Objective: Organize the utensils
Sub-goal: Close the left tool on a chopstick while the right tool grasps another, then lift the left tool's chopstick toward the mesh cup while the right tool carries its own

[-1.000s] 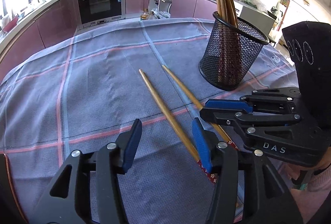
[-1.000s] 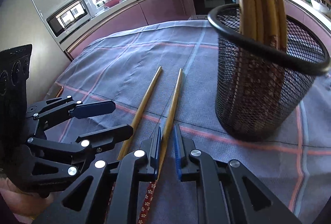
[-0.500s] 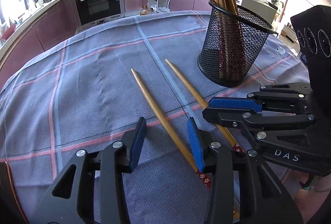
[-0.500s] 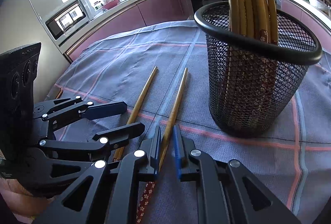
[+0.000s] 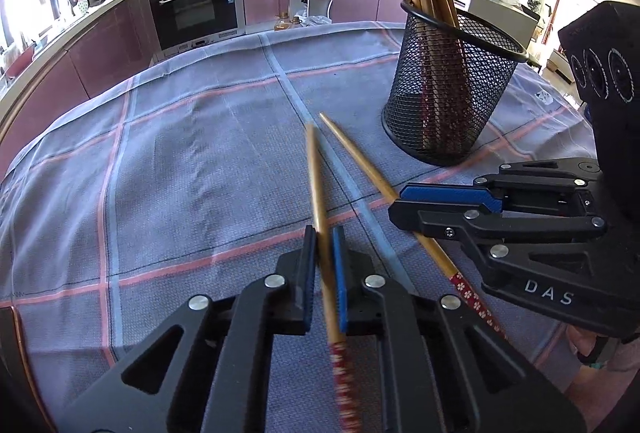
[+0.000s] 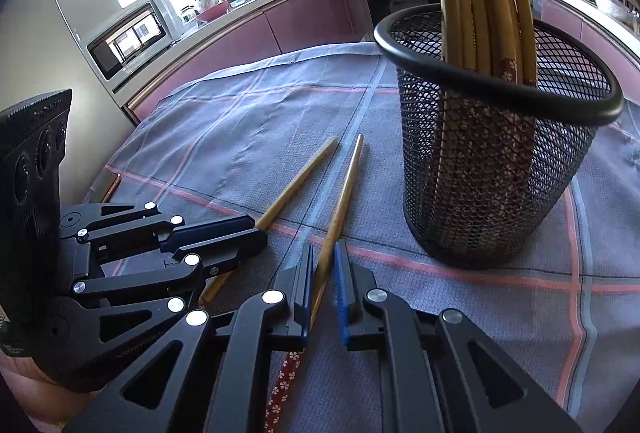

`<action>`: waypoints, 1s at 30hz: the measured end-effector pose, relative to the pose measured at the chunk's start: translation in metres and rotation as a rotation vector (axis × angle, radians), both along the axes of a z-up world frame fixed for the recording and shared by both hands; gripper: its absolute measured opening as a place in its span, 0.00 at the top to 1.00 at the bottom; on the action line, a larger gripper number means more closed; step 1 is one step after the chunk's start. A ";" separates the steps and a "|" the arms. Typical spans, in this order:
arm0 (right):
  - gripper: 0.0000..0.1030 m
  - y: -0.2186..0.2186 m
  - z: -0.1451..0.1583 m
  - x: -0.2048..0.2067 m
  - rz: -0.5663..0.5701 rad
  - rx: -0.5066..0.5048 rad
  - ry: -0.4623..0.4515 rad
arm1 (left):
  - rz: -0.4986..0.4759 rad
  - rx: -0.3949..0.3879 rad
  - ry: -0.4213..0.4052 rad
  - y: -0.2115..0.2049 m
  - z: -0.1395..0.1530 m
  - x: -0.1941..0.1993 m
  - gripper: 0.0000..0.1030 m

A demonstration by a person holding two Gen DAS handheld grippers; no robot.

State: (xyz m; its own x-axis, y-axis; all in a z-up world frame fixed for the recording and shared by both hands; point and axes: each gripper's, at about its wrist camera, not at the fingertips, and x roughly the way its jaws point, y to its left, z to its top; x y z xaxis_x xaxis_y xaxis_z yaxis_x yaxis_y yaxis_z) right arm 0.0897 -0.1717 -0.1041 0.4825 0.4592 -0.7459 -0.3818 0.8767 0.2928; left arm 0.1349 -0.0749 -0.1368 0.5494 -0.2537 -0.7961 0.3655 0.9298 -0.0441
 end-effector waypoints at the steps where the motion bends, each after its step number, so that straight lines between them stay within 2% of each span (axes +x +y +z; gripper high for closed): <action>1: 0.92 -0.002 0.000 0.000 -0.002 0.009 0.004 | 0.003 -0.003 0.001 0.001 0.000 -0.001 0.92; 8: 0.95 -0.011 0.004 -0.003 -0.028 0.057 0.009 | 0.009 0.005 0.006 0.002 0.000 -0.005 0.91; 10: 0.95 -0.010 0.007 -0.005 -0.015 0.068 0.004 | 0.010 0.001 0.012 0.002 0.000 -0.004 0.85; 15: 0.93 -0.002 0.005 -0.004 0.010 0.042 0.011 | 0.003 0.017 0.006 0.001 0.000 -0.003 0.84; 18: 0.88 0.003 0.002 -0.003 0.016 0.013 0.013 | -0.001 0.021 0.004 0.000 0.000 -0.002 0.86; 23: 0.87 0.008 0.001 -0.002 0.018 -0.014 -0.005 | -0.005 0.022 0.000 -0.002 0.001 -0.002 0.91; 30: 0.94 0.007 -0.001 -0.001 0.004 -0.008 -0.006 | 0.010 0.007 0.000 -0.002 0.001 -0.002 0.92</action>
State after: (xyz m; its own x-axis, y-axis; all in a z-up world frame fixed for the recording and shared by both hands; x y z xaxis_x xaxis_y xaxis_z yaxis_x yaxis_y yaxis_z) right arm 0.0887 -0.1650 -0.1049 0.4854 0.4548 -0.7467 -0.3868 0.8776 0.2831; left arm 0.1330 -0.0771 -0.1361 0.5520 -0.2423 -0.7979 0.3564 0.9336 -0.0370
